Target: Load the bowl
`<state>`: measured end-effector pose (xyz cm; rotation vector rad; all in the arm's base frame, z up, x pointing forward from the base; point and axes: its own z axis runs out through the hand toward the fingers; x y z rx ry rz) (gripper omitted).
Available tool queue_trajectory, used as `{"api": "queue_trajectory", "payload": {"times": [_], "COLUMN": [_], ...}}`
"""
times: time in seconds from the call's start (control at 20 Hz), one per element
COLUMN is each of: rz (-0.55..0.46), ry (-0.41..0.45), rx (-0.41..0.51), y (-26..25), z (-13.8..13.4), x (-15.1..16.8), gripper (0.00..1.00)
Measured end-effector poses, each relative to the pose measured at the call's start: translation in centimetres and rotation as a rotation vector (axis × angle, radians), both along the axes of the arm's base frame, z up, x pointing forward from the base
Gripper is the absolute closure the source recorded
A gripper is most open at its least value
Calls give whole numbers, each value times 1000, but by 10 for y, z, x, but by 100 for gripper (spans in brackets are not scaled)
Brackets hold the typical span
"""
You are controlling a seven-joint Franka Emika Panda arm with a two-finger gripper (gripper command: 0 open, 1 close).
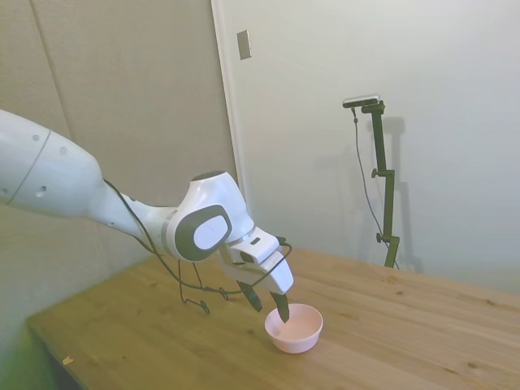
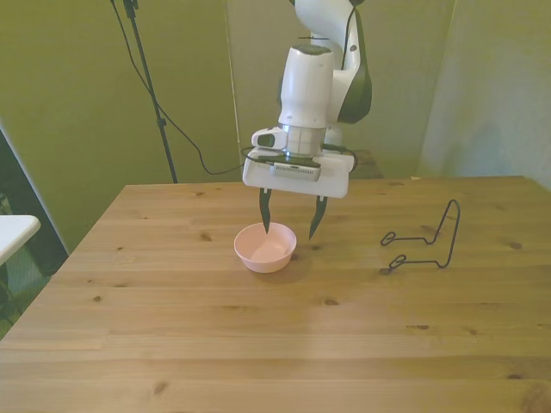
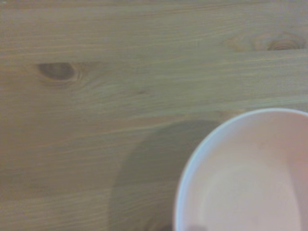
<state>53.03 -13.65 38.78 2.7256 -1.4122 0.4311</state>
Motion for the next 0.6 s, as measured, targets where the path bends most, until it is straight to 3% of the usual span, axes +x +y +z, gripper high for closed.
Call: {"api": "queue_trajectory", "payload": {"times": [0.1,0.15,0.6], "rz": [4,5,-19], "ry": [7,13,23], "rx": [3,4,9], "y": [1,2,0], "z": [-11,-15,-24], "x": [5,6,7], "gripper": [0,100,100]}}
